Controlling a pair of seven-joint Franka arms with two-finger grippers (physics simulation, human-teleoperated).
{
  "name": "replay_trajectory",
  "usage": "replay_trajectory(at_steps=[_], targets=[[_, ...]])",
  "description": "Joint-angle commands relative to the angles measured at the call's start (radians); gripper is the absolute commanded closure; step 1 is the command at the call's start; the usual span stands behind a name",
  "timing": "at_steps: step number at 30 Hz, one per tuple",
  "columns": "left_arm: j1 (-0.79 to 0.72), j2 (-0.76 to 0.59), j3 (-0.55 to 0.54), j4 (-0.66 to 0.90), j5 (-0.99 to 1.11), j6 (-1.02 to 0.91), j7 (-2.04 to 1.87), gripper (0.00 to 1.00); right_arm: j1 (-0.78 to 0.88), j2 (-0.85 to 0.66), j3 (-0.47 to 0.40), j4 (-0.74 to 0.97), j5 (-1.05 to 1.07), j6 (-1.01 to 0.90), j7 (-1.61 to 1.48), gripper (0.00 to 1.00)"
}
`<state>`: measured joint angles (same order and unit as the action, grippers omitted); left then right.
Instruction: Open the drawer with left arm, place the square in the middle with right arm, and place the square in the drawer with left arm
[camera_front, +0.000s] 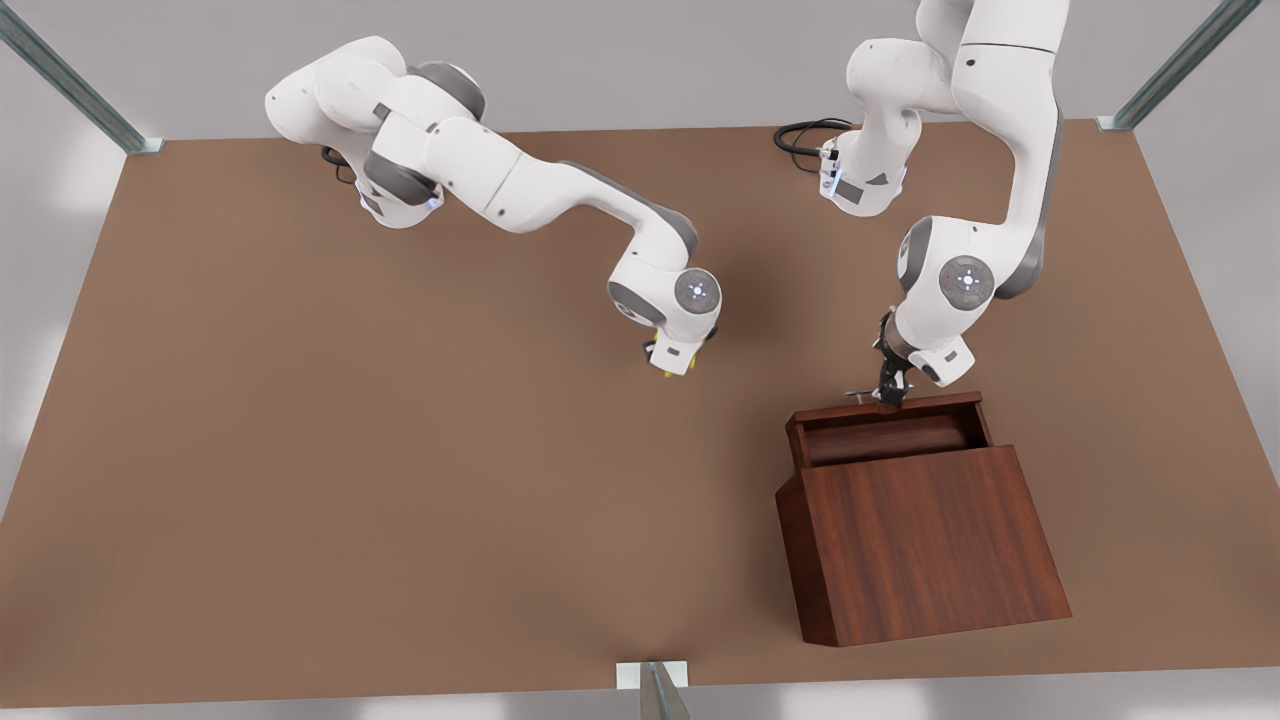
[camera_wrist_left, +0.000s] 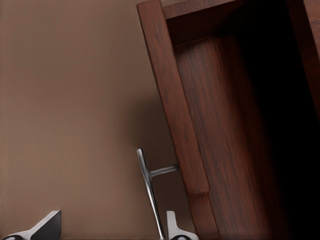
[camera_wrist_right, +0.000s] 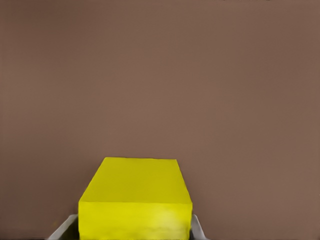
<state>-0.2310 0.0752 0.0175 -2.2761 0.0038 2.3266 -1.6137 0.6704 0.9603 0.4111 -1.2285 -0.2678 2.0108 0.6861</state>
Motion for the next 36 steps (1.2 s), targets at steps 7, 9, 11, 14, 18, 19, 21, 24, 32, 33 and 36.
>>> replay_trajectory(at_steps=[7,9,11,14,18,19,21,24,32,33,36], targets=[[-0.008,-0.026,-0.001,-0.008,-0.015,-0.041,0.000,0.00,-0.195,-0.158,0.126,-0.111,0.018,-0.058,-0.057,0.00],[-0.008,-0.026,-0.001,-0.008,-0.015,-0.043,0.000,0.00,-0.512,-0.270,0.336,-0.311,0.015,-0.064,-0.132,0.00],[-0.008,-0.023,-0.001,-0.008,-0.019,-0.041,0.000,0.00,-0.718,-0.419,0.416,-0.451,0.013,-0.090,-0.152,0.00],[-0.014,-0.025,0.001,-0.017,-0.027,-0.043,0.000,0.00,-1.256,-0.518,0.636,-0.439,0.005,-0.253,-0.444,0.00],[-0.021,-0.040,0.001,-0.020,-0.031,-0.070,0.000,0.00,-1.350,-0.514,0.617,-0.203,-0.036,-0.394,-0.471,0.00],[-0.024,-0.044,-0.001,-0.020,-0.042,-0.072,0.000,0.00,-1.297,-0.540,0.568,-0.149,-0.041,-0.412,-0.462,0.00],[-0.024,-0.052,-0.001,-0.020,-0.042,-0.084,0.000,0.00,-1.044,-0.714,0.153,-0.152,0.132,-0.461,-0.482,0.00],[-0.034,-0.072,-0.001,-0.016,-0.059,-0.105,-0.005,0.00,-0.799,-0.945,-0.261,-0.342,0.234,-0.504,-0.579,0.00],[-0.048,0.020,-0.301,0.655,0.097,-0.693,0.423,0.00,-0.750,-0.801,-0.344,-0.238,0.259,-0.448,-0.620,0.00],[-0.048,0.081,-0.346,0.684,0.146,-0.687,0.746,0.00,-0.750,-0.798,-0.344,-0.243,0.259,-0.448,-0.616,0.00],[-0.086,0.320,-0.404,0.880,0.128,-0.670,1.135,0.00,-0.749,-0.790,-0.342,-0.247,0.266,-0.429,-0.617,0.00]])
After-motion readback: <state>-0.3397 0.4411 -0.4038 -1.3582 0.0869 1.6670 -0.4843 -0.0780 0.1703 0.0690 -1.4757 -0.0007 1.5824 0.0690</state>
